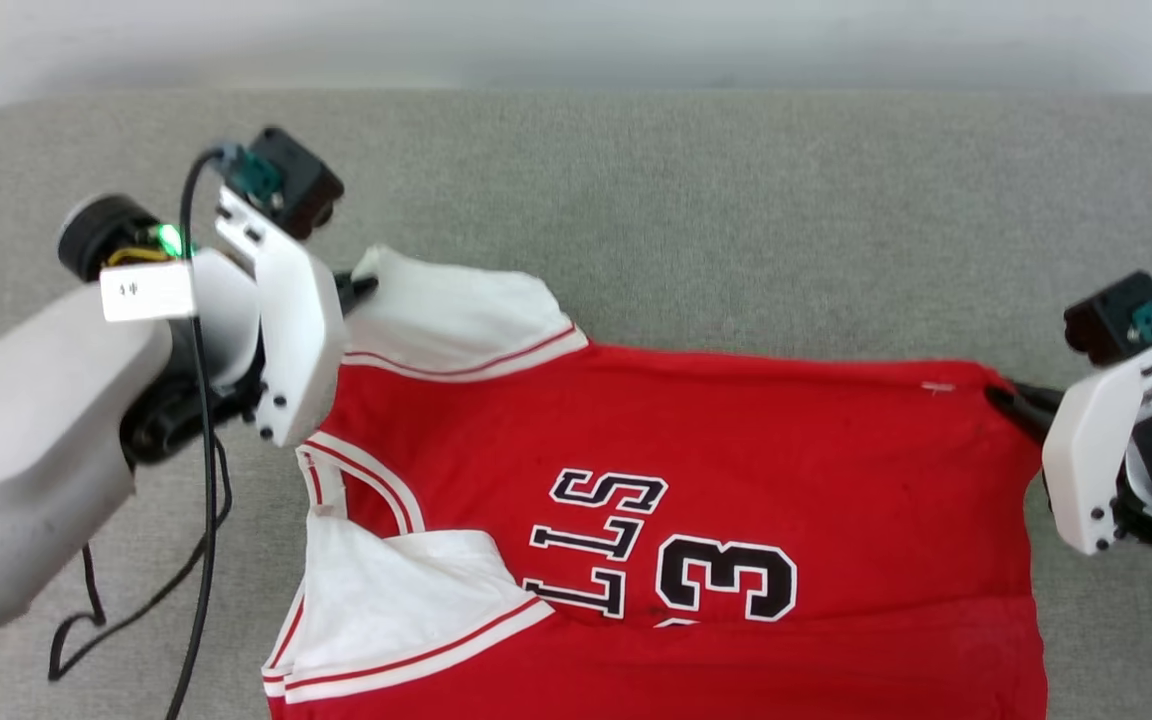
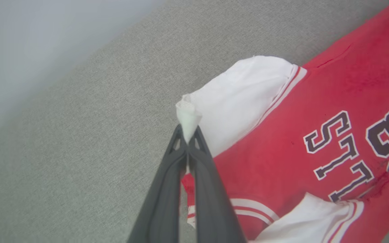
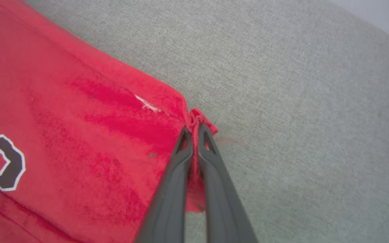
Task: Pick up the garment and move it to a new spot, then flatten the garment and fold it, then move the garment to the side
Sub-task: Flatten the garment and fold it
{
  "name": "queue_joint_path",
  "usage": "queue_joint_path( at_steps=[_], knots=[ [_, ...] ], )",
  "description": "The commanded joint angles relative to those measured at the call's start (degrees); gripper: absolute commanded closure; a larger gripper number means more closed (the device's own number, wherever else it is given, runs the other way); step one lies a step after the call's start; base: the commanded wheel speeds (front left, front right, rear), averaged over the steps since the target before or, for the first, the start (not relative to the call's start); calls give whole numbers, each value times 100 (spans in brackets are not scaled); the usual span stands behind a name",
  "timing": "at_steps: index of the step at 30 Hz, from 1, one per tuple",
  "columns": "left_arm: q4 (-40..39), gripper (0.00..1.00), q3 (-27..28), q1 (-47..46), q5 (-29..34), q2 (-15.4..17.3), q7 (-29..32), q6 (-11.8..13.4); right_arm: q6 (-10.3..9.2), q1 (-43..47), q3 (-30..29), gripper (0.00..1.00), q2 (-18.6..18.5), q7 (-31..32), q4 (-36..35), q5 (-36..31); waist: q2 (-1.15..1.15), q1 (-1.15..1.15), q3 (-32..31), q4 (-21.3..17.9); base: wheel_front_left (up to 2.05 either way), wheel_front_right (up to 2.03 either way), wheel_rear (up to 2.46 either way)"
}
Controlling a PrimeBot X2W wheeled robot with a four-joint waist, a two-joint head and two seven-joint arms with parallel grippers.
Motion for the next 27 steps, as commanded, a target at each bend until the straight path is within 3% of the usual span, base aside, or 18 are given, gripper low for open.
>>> queue_joint_path(
  at_steps=[1, 16, 21, 27],
  knots=[
    [-153, 100, -16, 205, -49, 107, -81, 81, -9, 215, -61, 100, -49, -12, -106, -14, 0, 1, -205, 45, 0, 0, 0],
    [-1793, 100, -313, 2145, -408, 1302, -648, 1104, -9, 1856, -747, 100, -54, 303, -1155, -41, 0, 1, -707, 43, 0, 0, 0],
    [-1956, 100, -387, 2592, -570, 1371, -757, 1274, -9, 2342, -1025, 100, 1, 395, -1384, 11, 0, 1, -709, 109, 0, 0, 0],
    [-1818, 100, -480, 3018, -755, 1233, -894, 1343, -9, 2959, -1311, 100, 159, 576, -1621, -56, 0, 1, -604, 141, 0, 0, 0]
  ],
)
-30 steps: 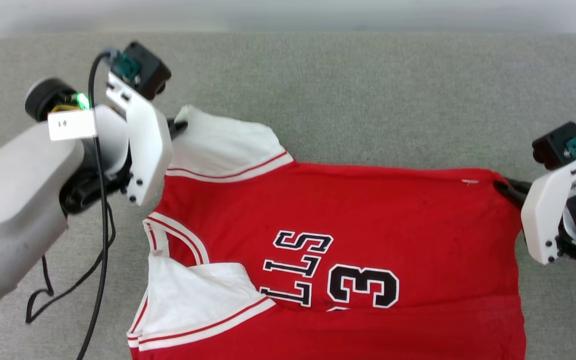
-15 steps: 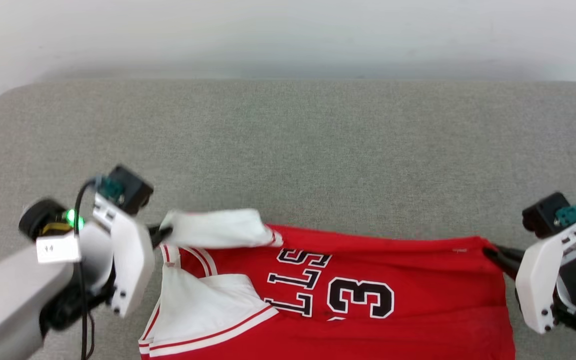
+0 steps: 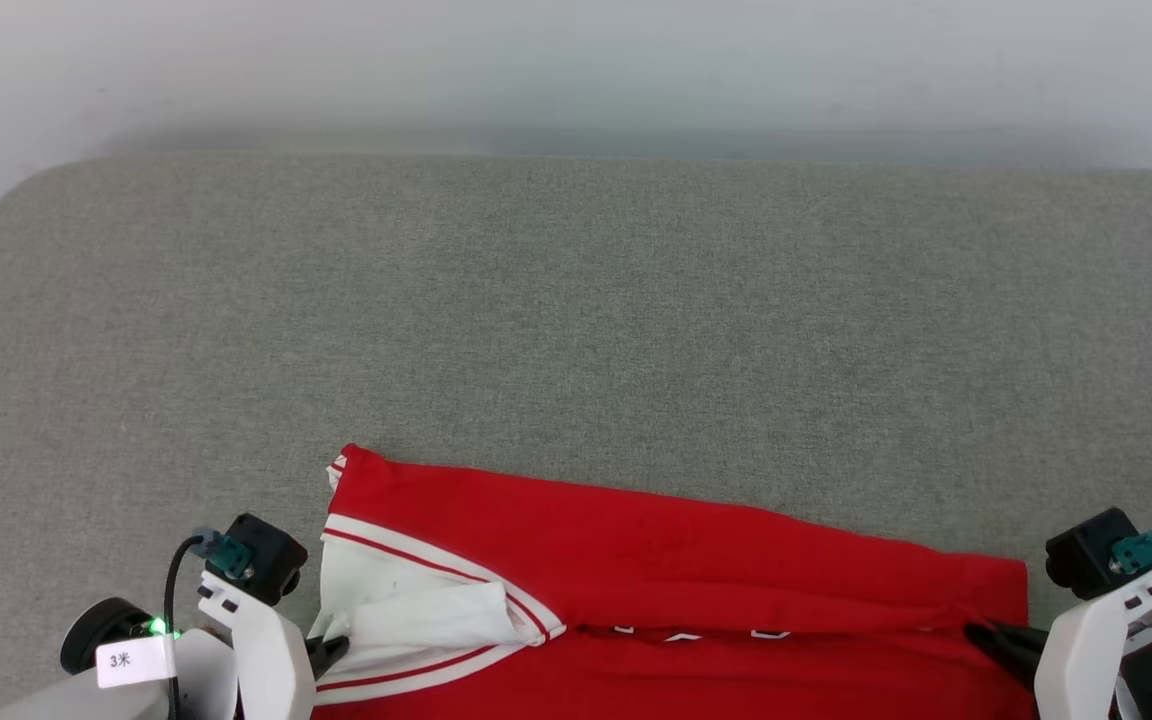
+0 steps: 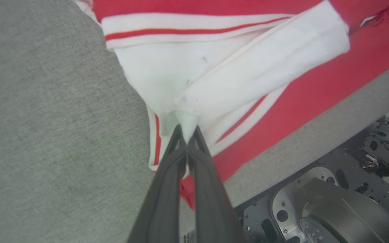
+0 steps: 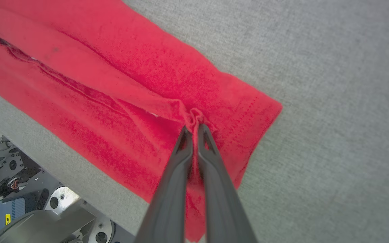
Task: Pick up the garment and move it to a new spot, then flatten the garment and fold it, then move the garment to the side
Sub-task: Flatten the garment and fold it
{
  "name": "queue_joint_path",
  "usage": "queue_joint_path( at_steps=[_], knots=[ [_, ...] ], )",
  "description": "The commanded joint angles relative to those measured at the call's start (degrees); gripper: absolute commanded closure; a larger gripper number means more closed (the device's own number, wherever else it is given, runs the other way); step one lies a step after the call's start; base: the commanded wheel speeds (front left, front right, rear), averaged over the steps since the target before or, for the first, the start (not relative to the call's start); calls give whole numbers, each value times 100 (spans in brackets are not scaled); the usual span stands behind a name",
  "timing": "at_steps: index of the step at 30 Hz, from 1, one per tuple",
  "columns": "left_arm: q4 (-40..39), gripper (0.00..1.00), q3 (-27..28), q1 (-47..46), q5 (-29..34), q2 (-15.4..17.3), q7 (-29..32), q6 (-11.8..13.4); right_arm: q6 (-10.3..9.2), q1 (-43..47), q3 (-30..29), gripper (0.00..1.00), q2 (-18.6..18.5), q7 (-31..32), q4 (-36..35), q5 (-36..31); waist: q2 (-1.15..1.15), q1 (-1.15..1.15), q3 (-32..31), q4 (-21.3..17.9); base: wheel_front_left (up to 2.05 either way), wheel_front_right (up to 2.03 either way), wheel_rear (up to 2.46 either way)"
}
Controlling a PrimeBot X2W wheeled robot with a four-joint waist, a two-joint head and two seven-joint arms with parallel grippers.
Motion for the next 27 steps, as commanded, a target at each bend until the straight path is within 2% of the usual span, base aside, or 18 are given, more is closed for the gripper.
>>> queue_joint_path(
  at_steps=[1, 8, 9, 10, 11, 17, 27],
  knots=[
    [63, 100, -5, 79, -57, -42, -51, 29, -9, 96, -33, 100, 40, 40, -16, -54, 0, 0, 41, -7, 0, 0, 0],
    [681, 100, -35, 282, -130, -355, -221, -80, -9, 227, -104, 100, 289, 59, 237, -144, 0, 0, 188, -45, 0, 0, 0],
    [754, 97, -16, 293, -117, -387, -283, -58, -9, 210, -117, 96, 326, 25, 267, -149, 0, 0, 192, -47, 0, 0, 0],
    [817, 11, 11, 295, -86, -416, -370, -25, -9, 196, -139, 33, 355, -38, 287, -150, 0, 0, 188, -49, 0, 0, 0],
    [862, 0, 57, 299, -82, -445, -477, 17, -9, 176, -171, 0, 378, -90, 286, -162, 0, 0, 175, -53, 0, 0, 0],
    [815, 0, 307, 451, -46, -578, -1217, 281, -8, 277, -426, 0, 409, -455, 60, -212, 0, 0, -54, -56, 0, 0, 0],
    [653, 0, 803, 695, 227, -610, -2581, 1074, -7, 629, -1252, 0, 378, -439, -627, -379, 0, 0, -307, -15, 0, 0, 0]
  ],
)
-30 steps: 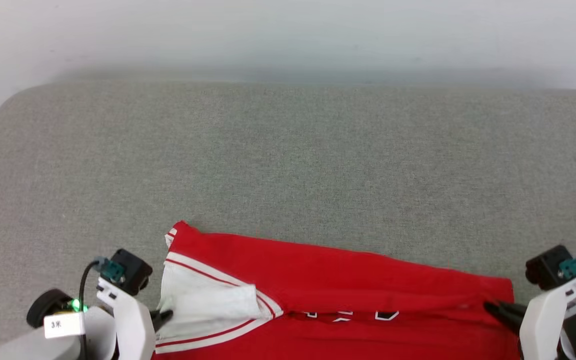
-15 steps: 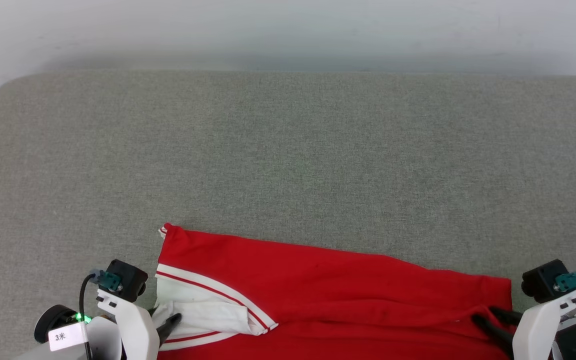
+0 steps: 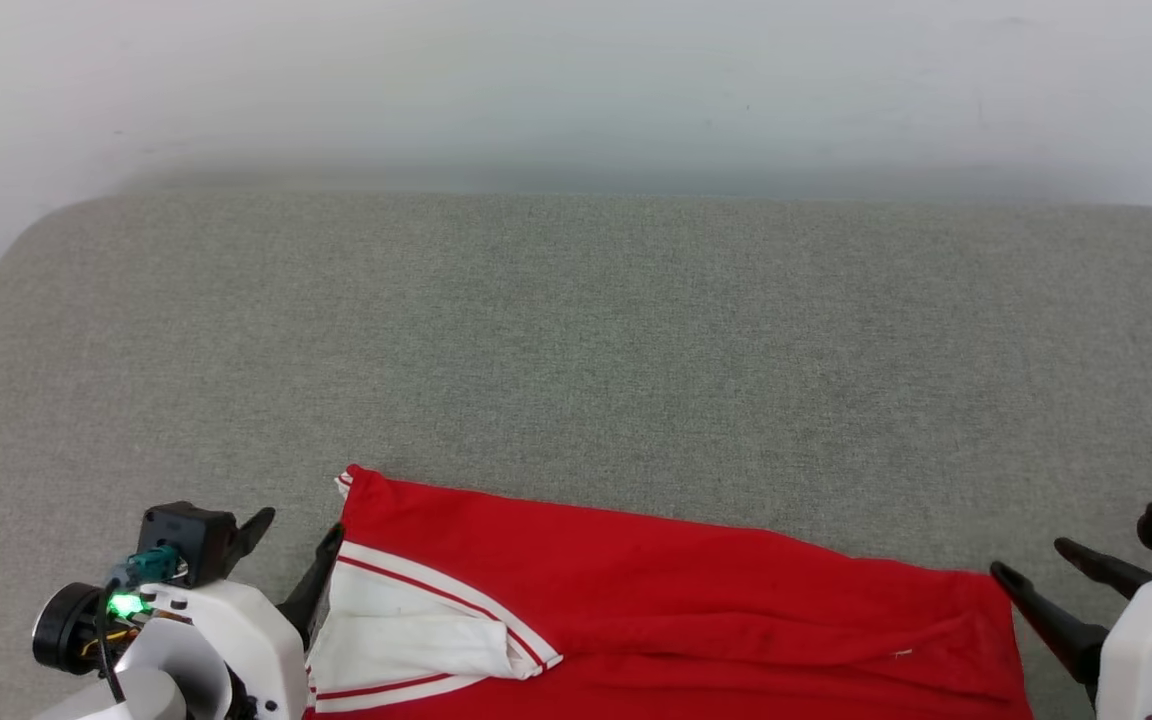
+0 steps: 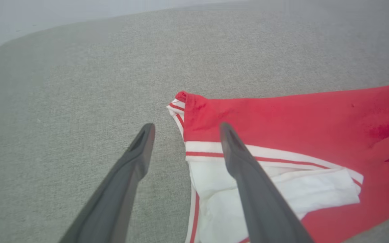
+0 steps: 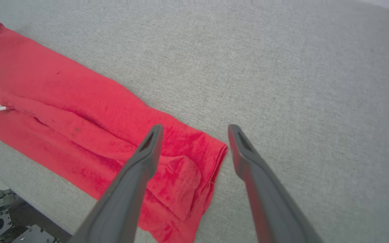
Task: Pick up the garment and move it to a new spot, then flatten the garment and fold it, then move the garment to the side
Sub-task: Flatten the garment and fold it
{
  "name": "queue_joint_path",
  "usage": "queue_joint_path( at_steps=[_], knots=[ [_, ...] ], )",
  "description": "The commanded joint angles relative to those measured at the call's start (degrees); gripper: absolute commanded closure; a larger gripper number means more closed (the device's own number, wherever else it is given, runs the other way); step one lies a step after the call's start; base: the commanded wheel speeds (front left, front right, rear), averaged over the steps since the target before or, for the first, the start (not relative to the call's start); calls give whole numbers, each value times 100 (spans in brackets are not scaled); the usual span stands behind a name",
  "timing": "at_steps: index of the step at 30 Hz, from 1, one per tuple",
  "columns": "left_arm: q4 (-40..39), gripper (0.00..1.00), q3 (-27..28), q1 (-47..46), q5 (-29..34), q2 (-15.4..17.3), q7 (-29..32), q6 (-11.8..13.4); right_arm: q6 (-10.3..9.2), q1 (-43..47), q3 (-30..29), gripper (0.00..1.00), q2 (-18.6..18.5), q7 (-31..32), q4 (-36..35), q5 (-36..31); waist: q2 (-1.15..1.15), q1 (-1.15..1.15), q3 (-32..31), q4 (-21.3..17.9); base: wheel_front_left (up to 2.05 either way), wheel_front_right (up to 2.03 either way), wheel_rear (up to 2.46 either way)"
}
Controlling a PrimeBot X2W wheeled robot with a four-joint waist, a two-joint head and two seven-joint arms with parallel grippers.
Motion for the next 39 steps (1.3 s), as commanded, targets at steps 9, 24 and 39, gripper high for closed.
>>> queue_joint_path(
  at_steps=[9, 24, 39],
  knots=[
    [-240, 0, 1088, 477, 693, -335, -421, 839, -5, 281, -481, 0, -37, 590, -84, -180, 0, 0, -4, 92, 0, 0, 0],
    [-974, 0, 4035, 2275, 3227, -1863, -421, 1123, -5, 227, -173, 0, 165, 1122, 716, -10, 0, 0, 229, 395, 0, 0, 0],
    [-1156, 0, 5529, 3133, 4997, -3562, -416, 190, 5, 99, 556, 20, 400, 862, 1601, 316, 0, 0, 369, 549, 0, 0, 0]
  ],
)
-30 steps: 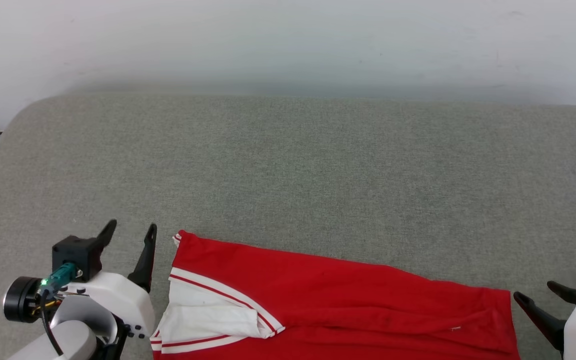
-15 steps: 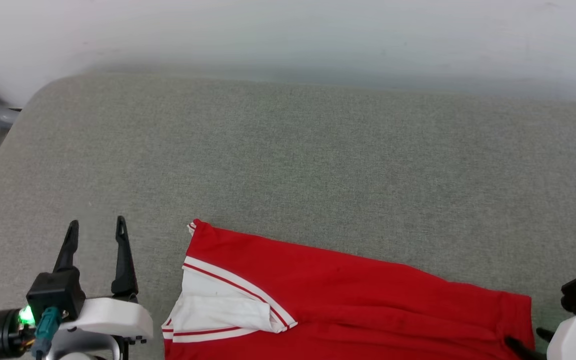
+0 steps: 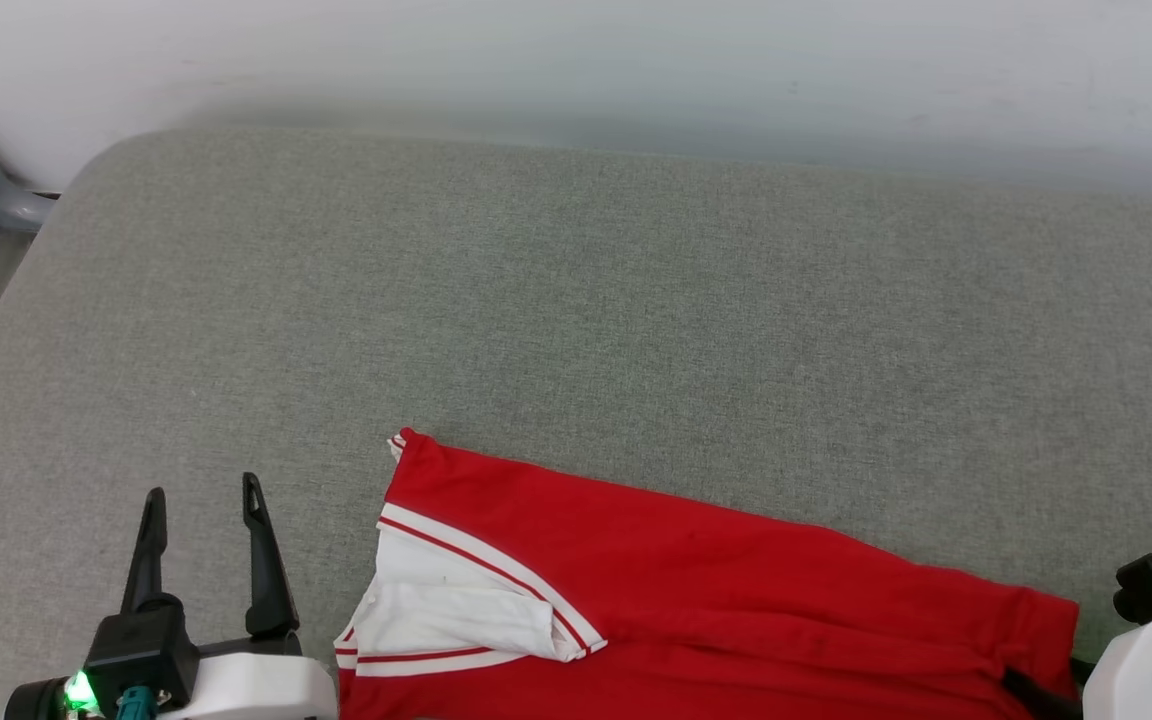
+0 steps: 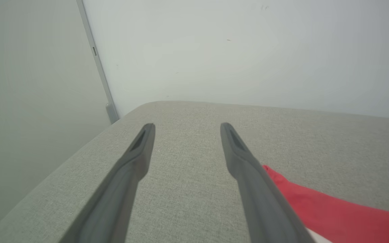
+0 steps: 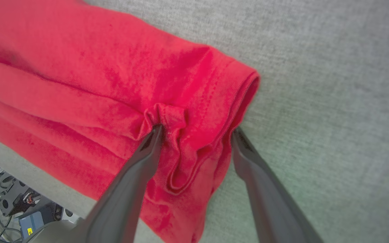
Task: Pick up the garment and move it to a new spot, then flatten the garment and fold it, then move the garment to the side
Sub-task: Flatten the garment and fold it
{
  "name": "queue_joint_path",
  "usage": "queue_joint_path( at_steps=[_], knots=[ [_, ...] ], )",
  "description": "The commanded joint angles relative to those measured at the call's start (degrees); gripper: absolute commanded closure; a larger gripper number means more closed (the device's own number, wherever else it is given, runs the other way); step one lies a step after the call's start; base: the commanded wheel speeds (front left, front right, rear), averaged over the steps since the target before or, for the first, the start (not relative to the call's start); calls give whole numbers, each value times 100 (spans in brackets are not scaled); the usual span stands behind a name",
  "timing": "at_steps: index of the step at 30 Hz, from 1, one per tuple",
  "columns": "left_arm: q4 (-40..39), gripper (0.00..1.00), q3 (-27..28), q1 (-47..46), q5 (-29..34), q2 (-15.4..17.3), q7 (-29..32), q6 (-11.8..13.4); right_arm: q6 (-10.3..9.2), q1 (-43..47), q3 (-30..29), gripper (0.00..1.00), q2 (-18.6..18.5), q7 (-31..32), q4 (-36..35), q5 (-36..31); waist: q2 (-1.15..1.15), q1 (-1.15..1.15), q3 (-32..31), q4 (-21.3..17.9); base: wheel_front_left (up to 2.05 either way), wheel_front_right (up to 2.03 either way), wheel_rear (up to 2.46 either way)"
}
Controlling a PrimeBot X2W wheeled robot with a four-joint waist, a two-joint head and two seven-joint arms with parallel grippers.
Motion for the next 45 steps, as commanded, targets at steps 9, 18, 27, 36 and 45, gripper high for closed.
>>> queue_joint_path(
  at_steps=[9, 18, 27, 36, 45],
  knots=[
    [142, 0, 437, 130, 657, -413, -14, -455, 2, -132, -23, 100, -134, -269, 205, 253, 0, 0, -59, -45, 0, 0, 0],
    [123, 0, 739, 216, 926, -708, -15, -766, 3, -301, -661, 100, -610, -436, 401, 106, 0, 0, -94, -76, 0, 0, 0],
    [184, 0, 778, 222, 1151, -809, -15, -989, 4, -410, -1366, 100, -647, -339, 1033, -246, 0, 0, -145, -71, 0, 0, 0],
    [245, 0, 863, 333, 1211, -871, -15, -1076, 7, -3, -1383, 100, -214, 99, -170, 434, 0, 0, -286, -115, 0, 0, 0],
    [283, 0, 852, 252, 1275, -890, -15, -1173, 7, 21, -954, 100, 161, 765, -1725, 651, 0, 0, -299, -98, 0, 0, 0]
  ],
)
